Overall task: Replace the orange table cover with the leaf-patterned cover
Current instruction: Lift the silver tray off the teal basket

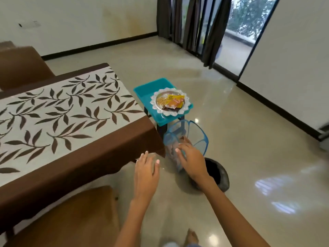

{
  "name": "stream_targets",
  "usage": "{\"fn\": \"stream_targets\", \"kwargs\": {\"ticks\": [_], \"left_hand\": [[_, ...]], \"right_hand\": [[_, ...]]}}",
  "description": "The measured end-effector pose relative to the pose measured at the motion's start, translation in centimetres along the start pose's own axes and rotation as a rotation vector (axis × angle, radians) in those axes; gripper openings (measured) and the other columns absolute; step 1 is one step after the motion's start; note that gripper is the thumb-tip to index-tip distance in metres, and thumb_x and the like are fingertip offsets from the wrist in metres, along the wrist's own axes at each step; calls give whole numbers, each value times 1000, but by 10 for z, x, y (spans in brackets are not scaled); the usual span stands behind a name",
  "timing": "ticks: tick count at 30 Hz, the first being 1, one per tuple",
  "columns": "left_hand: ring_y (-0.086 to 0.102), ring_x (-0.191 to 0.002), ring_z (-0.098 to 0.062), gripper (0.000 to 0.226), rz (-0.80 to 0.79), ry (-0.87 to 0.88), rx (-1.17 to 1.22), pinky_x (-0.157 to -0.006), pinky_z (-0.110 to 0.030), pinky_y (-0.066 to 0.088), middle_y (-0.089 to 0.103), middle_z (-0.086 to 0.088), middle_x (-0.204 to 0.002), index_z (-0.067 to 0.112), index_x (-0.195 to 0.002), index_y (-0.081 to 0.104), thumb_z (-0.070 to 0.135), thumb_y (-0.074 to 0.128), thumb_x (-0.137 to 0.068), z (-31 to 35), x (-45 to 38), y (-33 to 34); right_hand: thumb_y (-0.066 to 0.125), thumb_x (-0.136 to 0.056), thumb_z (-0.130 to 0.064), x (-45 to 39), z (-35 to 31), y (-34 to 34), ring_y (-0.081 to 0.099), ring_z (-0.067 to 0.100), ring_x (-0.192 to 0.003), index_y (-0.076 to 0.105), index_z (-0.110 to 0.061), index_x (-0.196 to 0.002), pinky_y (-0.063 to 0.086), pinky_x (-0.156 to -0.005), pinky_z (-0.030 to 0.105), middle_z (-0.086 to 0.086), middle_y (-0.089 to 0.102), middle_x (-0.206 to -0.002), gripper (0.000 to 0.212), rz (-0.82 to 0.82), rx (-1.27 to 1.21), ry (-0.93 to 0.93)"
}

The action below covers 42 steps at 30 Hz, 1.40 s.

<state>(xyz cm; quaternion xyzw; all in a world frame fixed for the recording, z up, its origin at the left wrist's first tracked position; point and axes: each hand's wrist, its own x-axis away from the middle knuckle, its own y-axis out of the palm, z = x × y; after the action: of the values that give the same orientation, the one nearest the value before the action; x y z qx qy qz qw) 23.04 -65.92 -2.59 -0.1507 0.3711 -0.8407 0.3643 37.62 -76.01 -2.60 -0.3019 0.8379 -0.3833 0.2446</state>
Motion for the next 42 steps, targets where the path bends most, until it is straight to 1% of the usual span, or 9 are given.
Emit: {"fn": "stream_targets", "kwargs": {"ticks": [6, 14, 17, 21, 27, 30, 33, 36, 42], "left_hand": [[16, -144, -13, 41, 49, -1, -55, -117, -30, 9, 27, -4, -154, 15, -137, 49, 32, 41, -101, 36, -110, 41], [6, -146, -16, 52, -27, 65, -108, -117, -27, 2, 16, -4, -158, 14, -148, 31, 38, 31, -101, 28, -319, 101], [-4, -142, -11, 68, -63, 52, -158, -114, -27, -3, 9, -3, -158, 13, -150, 23, 53, 9, -96, 5, -404, 128], [8, -146, -23, 92, -128, -20, -201, -113, -29, -1, 9, -7, -157, 11, -150, 22, 65, -15, -85, -34, -483, 159], [23, -140, -42, 58, -301, -199, -285, -113, -49, 25, 21, -25, -152, 0, -145, 31, 32, 23, -97, -85, -571, 199], [11, -144, -38, 56, -335, -290, -270, -116, -45, 22, 5, -25, -156, 2, -150, 10, 19, 35, -102, -92, -590, 204], [31, -135, -39, 54, -345, -285, -235, -108, -43, 36, 26, -27, -149, -1, -149, 11, 9, 36, -101, -92, -596, 207], [49, -110, -31, 57, -295, -352, -179, -91, -39, 46, 49, -21, -125, 3, -150, 13, 13, 38, -101, -96, -598, 210], [53, -97, -28, 51, -192, -376, -9, -81, -38, 47, 52, -18, -107, 7, -146, 31, 15, 46, -98, -103, -596, 207]], "right_hand": [[27, -89, -50, -122, 64, -3, 60, 17, -90, 66, -14, -102, 40, -75, 22, 2, 65, -100, 55, -54, -14, 1], [44, -95, -31, -298, 145, 34, 58, 18, -102, 64, -17, -109, 39, -75, 22, 0, 62, -111, 28, 31, -4, 122], [50, -96, -25, -369, 183, 64, 51, 22, -117, 57, -13, -125, 43, -86, 30, 5, 56, -126, 32, -20, 30, 238], [44, -97, -29, -434, 223, 98, 44, 25, -125, 44, -12, -137, 43, -93, 36, 9, 48, -137, 43, -106, 93, 314], [51, -94, -18, -504, 275, 153, 39, 37, -131, 37, -7, -141, 39, -104, 47, 21, 39, -143, 50, -258, 244, 388], [46, -96, -17, -515, 292, 169, 28, 41, -136, 26, -8, -146, 35, -106, 51, 25, 25, -149, 55, -354, 270, 470], [37, -100, -24, -521, 292, 174, 26, 35, -138, 15, -17, -150, 36, -105, 48, 16, 11, -156, 56, -408, 198, 557], [41, -98, -20, -523, 291, 178, 37, 32, -132, 21, -19, -148, 41, -101, 46, 13, 23, -151, 55, -327, 121, 584], [50, -93, -10, -531, 281, 161, 53, 36, -110, 30, -13, -143, 47, -87, 41, 19, 37, -135, 55, -281, 130, 557]]}}
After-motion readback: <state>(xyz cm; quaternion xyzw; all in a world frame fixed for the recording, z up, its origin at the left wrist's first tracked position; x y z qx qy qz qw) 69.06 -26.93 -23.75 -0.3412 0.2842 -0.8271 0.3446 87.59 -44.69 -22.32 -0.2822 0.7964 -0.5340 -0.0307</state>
